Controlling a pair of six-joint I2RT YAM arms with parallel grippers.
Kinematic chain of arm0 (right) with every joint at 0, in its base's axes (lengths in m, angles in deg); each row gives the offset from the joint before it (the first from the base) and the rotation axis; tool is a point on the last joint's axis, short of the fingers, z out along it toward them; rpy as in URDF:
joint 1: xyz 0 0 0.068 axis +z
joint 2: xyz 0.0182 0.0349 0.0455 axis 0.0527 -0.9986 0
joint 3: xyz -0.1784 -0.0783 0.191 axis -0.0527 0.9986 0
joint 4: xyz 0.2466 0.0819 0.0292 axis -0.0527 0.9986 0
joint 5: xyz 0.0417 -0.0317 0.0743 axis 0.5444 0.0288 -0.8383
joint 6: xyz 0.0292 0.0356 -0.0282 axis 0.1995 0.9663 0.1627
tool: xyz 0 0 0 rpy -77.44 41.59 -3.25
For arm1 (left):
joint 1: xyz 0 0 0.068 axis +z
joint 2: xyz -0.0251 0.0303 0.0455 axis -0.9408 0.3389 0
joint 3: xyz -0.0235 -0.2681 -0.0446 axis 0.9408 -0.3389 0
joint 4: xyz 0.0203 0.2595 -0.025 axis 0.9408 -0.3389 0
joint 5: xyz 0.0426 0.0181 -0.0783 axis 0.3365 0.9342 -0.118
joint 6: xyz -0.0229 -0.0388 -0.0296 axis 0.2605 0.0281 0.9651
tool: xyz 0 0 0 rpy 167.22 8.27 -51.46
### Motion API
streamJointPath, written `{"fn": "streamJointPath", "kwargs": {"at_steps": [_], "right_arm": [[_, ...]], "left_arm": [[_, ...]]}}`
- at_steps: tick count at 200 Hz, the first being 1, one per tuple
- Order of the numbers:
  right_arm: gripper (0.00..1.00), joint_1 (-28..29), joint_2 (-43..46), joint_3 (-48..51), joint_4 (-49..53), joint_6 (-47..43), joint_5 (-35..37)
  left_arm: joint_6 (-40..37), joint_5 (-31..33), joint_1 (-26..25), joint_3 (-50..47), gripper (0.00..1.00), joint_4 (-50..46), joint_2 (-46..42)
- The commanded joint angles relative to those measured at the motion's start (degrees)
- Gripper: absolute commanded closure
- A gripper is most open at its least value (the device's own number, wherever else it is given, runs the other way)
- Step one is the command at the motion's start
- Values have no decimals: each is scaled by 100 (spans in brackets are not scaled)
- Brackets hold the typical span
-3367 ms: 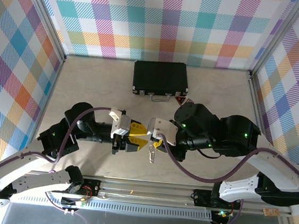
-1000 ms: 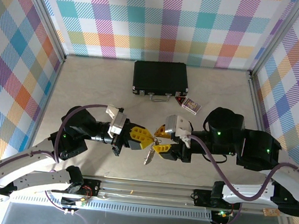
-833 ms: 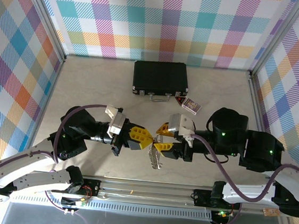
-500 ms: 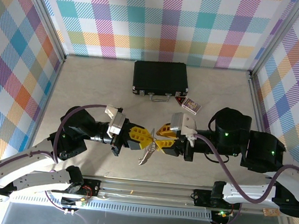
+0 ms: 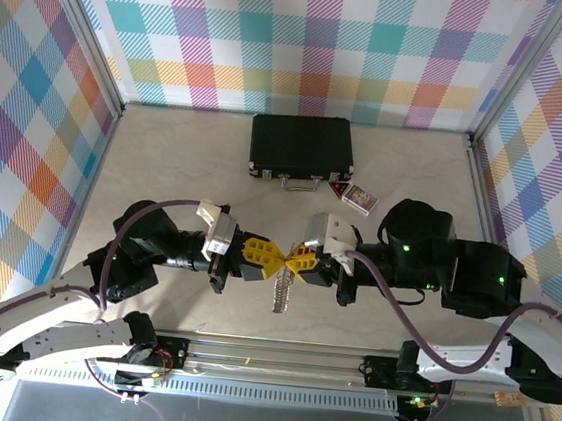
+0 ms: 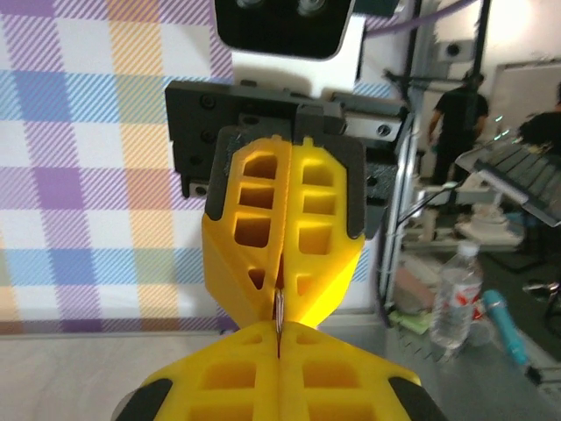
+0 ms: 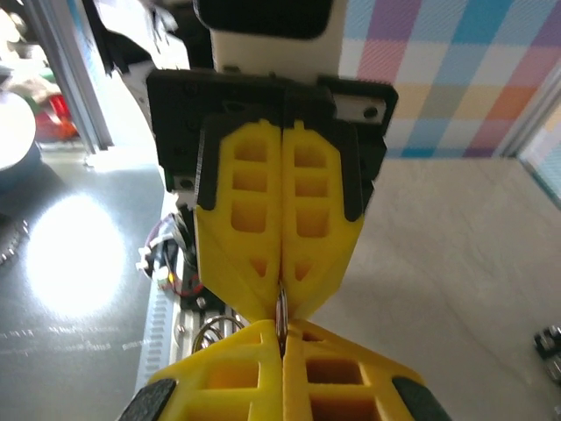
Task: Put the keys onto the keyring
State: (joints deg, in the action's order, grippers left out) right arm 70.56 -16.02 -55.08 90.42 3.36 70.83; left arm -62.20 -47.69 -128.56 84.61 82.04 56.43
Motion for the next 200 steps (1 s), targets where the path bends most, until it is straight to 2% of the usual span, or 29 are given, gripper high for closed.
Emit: {"fn": "streamJointPath", "kwargs": {"at_steps": [1, 26, 52, 81, 120, 165, 200], "right_arm": [[100, 33, -316, -594, 965, -339, 342], [100, 33, -657, -1057, 1607, -506, 478], [100, -59, -752, -1133, 1661, -631, 420], [100, -371, -752, -1090, 1540, -645, 60], [100, -470, -841, -1062, 1568, -645, -135], [100, -511, -834, -928, 1454, -610, -257], [100, -520, -879, -879, 1466, -601, -353]], "left_arm": [[-815, 625, -51, 592, 85, -1256, 4], [-1285, 855, -51, 919, 78, -2012, 137], [-1490, 953, -49, 1045, 74, -2477, 228], [-1529, 941, -51, 1031, 71, -2541, 260], [-1548, 932, -52, 1004, 70, -2532, 330], [-1451, 822, -52, 942, 70, -2257, 419], [-1391, 748, -61, 925, 79, -2114, 519]]}}
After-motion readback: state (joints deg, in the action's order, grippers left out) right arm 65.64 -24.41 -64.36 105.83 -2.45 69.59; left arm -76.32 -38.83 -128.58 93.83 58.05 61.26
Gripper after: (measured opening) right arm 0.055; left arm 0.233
